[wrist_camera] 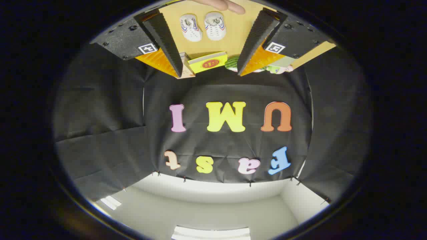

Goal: Open the storage box then place both shoes into the box .Put the left shoe in first, then the right shoe, with the right side of both shoes facing outward in a uniform manner.

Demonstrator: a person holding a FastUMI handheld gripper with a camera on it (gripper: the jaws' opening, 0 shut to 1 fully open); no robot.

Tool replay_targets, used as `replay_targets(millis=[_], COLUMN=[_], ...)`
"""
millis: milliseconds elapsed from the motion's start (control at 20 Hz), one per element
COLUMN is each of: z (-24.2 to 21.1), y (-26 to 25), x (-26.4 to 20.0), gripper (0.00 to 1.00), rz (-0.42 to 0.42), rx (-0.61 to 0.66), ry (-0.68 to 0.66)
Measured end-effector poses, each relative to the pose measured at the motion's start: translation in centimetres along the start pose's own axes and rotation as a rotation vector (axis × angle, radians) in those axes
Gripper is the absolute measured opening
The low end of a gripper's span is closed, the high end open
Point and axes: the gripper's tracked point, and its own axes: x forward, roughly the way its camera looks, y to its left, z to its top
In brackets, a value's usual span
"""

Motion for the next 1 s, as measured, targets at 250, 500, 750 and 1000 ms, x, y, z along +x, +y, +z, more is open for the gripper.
replay_targets(millis=[250, 500, 750, 1000], z=[0.0, 0.3, 0.5, 0.2], y=[-0.3, -1.0, -1.9, -2.3], x=[-0.1, -0.9, -1.0, -0.7], gripper=[1.0, 1.0, 1.0, 1.0], rz=[-0.007, -0.013, -0.032, -0.035], rx=[0.013, 0.01, 0.026, 0.033], ry=[-0.018, -0.027, -0.032, -0.016])
